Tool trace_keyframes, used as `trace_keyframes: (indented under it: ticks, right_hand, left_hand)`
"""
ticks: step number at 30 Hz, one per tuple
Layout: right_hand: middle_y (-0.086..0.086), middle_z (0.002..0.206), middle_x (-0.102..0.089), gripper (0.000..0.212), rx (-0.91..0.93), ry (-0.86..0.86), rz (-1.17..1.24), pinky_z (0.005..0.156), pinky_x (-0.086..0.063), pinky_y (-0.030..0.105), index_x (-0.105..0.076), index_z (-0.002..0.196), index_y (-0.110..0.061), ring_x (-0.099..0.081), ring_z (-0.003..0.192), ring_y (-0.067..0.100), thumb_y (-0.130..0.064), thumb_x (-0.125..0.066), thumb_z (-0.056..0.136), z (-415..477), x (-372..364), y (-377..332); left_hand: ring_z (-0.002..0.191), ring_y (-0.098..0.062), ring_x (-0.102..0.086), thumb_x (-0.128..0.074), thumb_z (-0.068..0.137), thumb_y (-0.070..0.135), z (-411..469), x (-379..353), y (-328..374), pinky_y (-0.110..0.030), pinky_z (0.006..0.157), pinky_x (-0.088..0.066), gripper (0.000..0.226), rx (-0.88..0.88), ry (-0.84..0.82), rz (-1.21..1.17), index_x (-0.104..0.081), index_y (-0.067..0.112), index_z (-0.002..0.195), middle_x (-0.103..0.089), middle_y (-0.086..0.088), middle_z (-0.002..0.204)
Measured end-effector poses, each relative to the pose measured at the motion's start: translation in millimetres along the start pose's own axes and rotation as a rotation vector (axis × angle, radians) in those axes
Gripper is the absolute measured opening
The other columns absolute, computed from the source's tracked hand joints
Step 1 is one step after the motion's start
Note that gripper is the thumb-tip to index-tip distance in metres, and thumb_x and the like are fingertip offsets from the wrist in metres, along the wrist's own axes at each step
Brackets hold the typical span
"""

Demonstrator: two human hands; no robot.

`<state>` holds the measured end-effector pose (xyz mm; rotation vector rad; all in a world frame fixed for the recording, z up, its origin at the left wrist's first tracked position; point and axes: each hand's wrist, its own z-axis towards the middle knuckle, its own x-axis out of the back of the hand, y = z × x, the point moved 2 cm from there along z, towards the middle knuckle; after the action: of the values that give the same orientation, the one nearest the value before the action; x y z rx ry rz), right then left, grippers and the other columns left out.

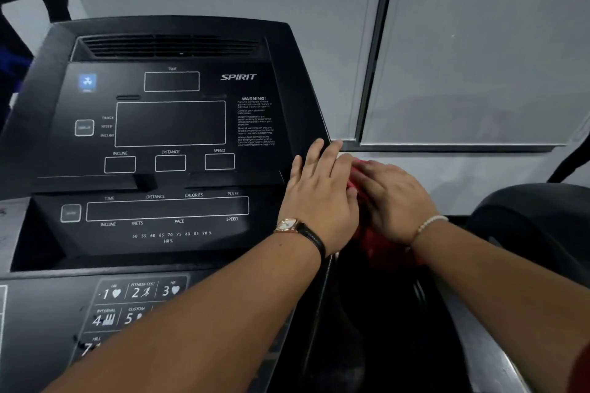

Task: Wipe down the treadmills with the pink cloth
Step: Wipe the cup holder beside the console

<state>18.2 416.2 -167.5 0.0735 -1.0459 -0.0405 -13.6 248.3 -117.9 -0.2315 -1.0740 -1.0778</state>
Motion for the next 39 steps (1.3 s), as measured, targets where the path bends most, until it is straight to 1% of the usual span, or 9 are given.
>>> trace_keyframes:
  ticks: [5,11,18,23,25,27,30,34,39]
  right_hand:
    - [0.000,0.124,-0.057,0.036,-0.693,0.009,0.085,0.091,-0.039,0.039,-0.050,0.122,-0.029,-0.051,0.114,0.025,-0.036,-0.035,0.090,23.5,6.0,-18.3]
    - [0.009,0.137,-0.051,0.057,-0.082,-0.024,-0.158,0.105,-0.033,0.050,-0.047,0.134,-0.016,-0.046,0.128,0.030,-0.039,-0.037,0.083,-14.1,-3.6,-26.7]
    - [-0.001,0.150,-0.032,0.055,-0.562,0.042,-0.008,0.110,-0.020,0.043,-0.027,0.143,-0.029,-0.024,0.140,0.021,-0.041,-0.035,0.090,-4.2,-2.0,-40.9]
    - [-0.001,0.151,0.029,0.077,-0.249,-0.285,-0.114,0.109,0.022,0.042,0.033,0.135,-0.025,0.032,0.135,0.018,-0.043,-0.026,0.089,-25.7,-12.1,-46.8]
    - [-0.001,0.147,0.028,0.074,-0.114,-0.300,-0.170,0.112,0.016,0.043,0.025,0.139,-0.023,0.026,0.136,0.020,-0.040,-0.031,0.093,-35.9,-12.0,-31.0]
    - [0.005,0.155,-0.004,0.072,-0.026,-0.228,-0.242,0.115,-0.008,0.050,-0.001,0.147,-0.021,-0.006,0.143,0.026,-0.045,-0.035,0.089,-36.1,-7.6,-23.6]
    - [0.009,0.152,-0.028,0.065,-0.280,-0.134,-0.138,0.107,-0.027,0.056,-0.018,0.144,-0.026,-0.029,0.138,0.032,-0.050,-0.032,0.085,-31.9,-2.3,-25.6]
    - [0.010,0.156,-0.012,0.065,-0.672,-0.043,0.007,0.112,-0.012,0.053,-0.009,0.148,-0.022,-0.012,0.142,0.034,-0.045,-0.032,0.091,-25.3,-5.0,-37.6]
    - [0.008,0.151,0.020,0.088,-0.027,-0.302,-0.152,0.112,0.001,0.058,0.016,0.145,-0.024,0.013,0.141,0.037,-0.028,-0.049,0.085,-51.8,-10.7,-46.4]
  left_hand:
    - [0.145,-0.014,0.002,-0.041,0.094,0.026,-1.3,0.8,0.8,-0.034,0.114,0.009,0.045,0.001,0.011,-0.007,-0.036,0.020,0.138,-0.016,0.005,0.156]
    - [0.144,-0.012,0.005,-0.037,0.095,0.026,0.1,1.4,1.0,-0.033,0.114,0.009,0.046,0.001,-0.004,0.000,-0.033,0.022,0.140,-0.014,0.007,0.156]
    - [0.144,-0.012,0.004,-0.039,0.093,0.023,-0.8,1.8,0.3,-0.032,0.113,0.011,0.046,0.005,-0.002,-0.013,-0.034,0.022,0.139,-0.016,0.007,0.155]
    - [0.144,-0.012,0.005,-0.037,0.095,0.024,-0.7,2.0,0.7,-0.032,0.113,0.011,0.043,0.001,-0.010,-0.023,-0.035,0.022,0.138,-0.016,0.007,0.155]
    - [0.144,-0.011,0.005,-0.038,0.094,0.024,-0.1,1.5,-0.4,-0.032,0.113,0.010,0.043,0.002,-0.012,-0.022,-0.035,0.023,0.137,-0.016,0.007,0.155]
    - [0.144,-0.012,0.004,-0.038,0.094,0.024,-0.2,1.0,-0.9,-0.033,0.114,0.009,0.043,-0.001,-0.015,-0.019,-0.036,0.023,0.137,-0.016,0.007,0.155]
    - [0.144,-0.013,0.003,-0.040,0.093,0.021,-1.3,0.3,-1.1,-0.034,0.115,0.008,0.042,0.002,-0.008,-0.029,-0.037,0.022,0.135,-0.018,0.007,0.154]
    - [0.144,-0.013,0.002,-0.042,0.092,0.021,-1.2,0.6,-0.9,-0.033,0.115,0.007,0.042,-0.004,0.004,-0.020,-0.038,0.022,0.134,-0.018,0.007,0.154]
    - [0.144,-0.012,0.001,-0.042,0.092,0.023,-0.8,-0.6,-1.9,-0.034,0.115,0.007,0.042,-0.004,0.009,-0.022,-0.038,0.022,0.134,-0.019,0.007,0.154]
